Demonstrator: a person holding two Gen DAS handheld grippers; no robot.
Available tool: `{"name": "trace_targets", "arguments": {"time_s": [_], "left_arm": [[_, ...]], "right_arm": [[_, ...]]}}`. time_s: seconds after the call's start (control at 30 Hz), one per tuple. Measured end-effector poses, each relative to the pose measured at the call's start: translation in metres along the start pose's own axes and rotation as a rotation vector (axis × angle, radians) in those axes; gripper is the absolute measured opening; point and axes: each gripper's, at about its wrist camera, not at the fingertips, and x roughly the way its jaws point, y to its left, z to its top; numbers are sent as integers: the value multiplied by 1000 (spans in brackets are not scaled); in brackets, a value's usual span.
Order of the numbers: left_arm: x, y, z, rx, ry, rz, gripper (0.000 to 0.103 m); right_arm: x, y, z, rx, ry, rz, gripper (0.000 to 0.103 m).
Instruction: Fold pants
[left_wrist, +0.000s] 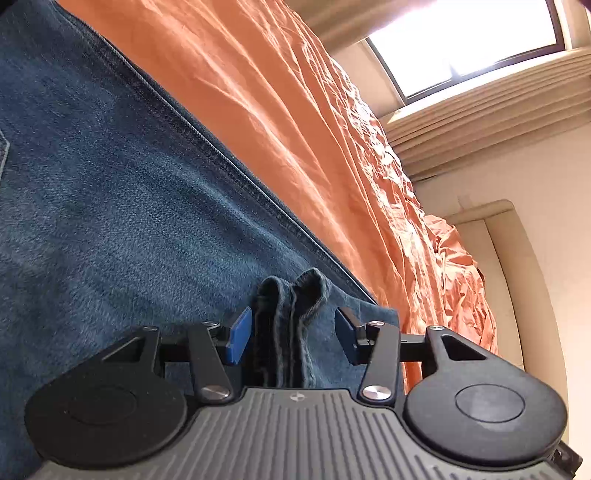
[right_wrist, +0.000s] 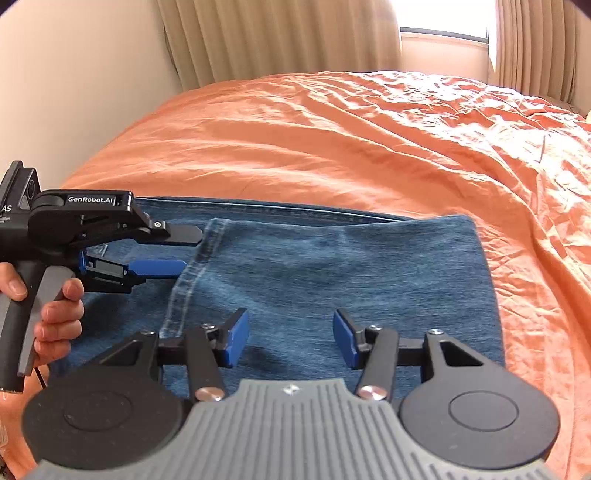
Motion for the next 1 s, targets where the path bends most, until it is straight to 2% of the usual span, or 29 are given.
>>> {"name": "trace_targets", "arguments": {"time_s": [0.03,0.07,0.1,0.13,0.17,0.3,0.37,0.43,0.63,0.8,0.9,0.93,1.0], "left_arm": [[5,-1,1,9,9,-2,52],[9,-3,1,34,11,10,45],[11,-7,1,67,5,32,39],[11,-14,0,120,-3,42,18],[8,-21,-1,164,-21,45,9],[-18,-61,-8,371,-107,-12,7],[-25,-80,-10,477,-137,-3,6],[-21,-87,-6,543,-140,50,6],[17,-52,4,509,-53,210,6],[31,-30,1,479,-28,250,7],[33,-31,2,466,-18,265,10],[32,-34,2,470,-18,280,15],[25,-41,-1,482,-32,302,19]], "right_arm": [[1,-6,0,-3,1,-3,47],[1,-13,-1,-7,0,-9,46],[0,-18,-2,-10,-3,-14,39],[0,-24,-2,-13,-3,-14,33],[-2,-31,-3,-16,-7,-22,22],[-8,-57,8,-35,-62,-85,16],[-5,-71,18,-38,-86,-128,15],[2,-86,28,-19,-89,-140,11],[44,-115,46,-11,-65,-177,9],[86,-132,40,10,11,-154,1],[86,-132,39,10,10,-155,0],[82,-130,39,8,11,-160,0],[68,-125,38,-7,-2,-156,6]]}}
